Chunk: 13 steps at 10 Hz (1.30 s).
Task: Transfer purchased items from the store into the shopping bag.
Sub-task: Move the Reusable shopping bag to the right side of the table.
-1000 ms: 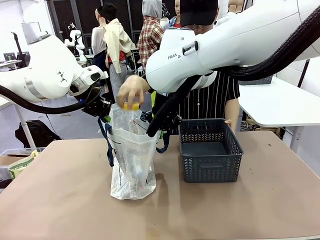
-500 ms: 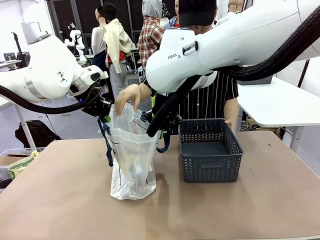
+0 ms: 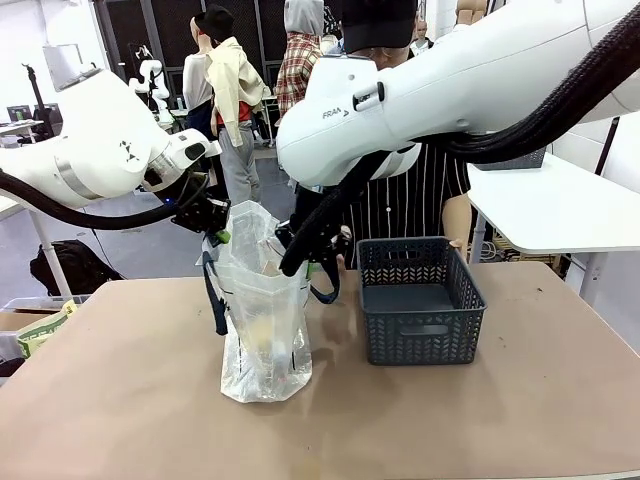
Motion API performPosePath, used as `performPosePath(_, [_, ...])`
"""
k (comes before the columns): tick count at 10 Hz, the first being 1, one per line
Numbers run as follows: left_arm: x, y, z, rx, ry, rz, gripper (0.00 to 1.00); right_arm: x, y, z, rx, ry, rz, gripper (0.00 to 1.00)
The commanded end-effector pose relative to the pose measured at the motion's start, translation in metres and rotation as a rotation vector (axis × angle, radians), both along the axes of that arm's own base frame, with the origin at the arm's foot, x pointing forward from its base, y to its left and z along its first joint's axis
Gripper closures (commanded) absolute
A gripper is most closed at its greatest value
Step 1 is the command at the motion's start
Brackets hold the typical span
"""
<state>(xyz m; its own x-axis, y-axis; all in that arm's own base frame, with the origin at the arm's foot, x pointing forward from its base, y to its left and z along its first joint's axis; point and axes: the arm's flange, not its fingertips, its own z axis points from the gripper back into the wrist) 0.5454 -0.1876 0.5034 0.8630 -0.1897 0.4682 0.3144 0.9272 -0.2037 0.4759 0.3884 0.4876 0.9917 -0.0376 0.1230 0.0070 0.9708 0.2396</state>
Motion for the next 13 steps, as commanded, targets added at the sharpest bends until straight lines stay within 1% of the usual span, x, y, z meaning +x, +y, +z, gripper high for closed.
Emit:
performPosePath(1, [0.001, 0.003, -0.008, -0.077, 0.004, -0.044, 0.94, 0.004, 0.018, -0.001, 0.03, -0.015, 0.061, 1.0])
performPosePath(3, [-0.001, -0.001, -0.01, -0.13, 0.014, -0.085, 0.56, 0.01, 0.026, -0.002, 0.058, -0.017, 0.075, 1.0])
performPosePath(6, [-0.001, -0.001, -0.014, -0.229, 0.004, -0.128, 0.56, 0.018, 0.034, -0.006, 0.071, -0.008, 0.09, 1.0])
performPosePath(8, [-0.002, -0.002, -0.016, -0.293, 0.009, -0.156, 0.56, 0.02, 0.04, -0.005, 0.069, -0.021, 0.087, 1.0])
performPosePath(10, [-0.002, -0.003, -0.016, -0.351, -0.01, -0.187, 0.56, 0.019, 0.051, -0.001, 0.085, -0.04, 0.113, 1.0])
performPosePath(12, [-0.005, -0.002, -0.015, -0.396, -0.041, -0.235, 0.56, 0.021, 0.065, -0.001, 0.078, -0.04, 0.132, 1.0])
performPosePath(13, [-0.006, -0.002, -0.017, -0.415, -0.044, -0.256, 0.56, 0.023, 0.067, -0.001, 0.071, -0.039, 0.13, 1.0])
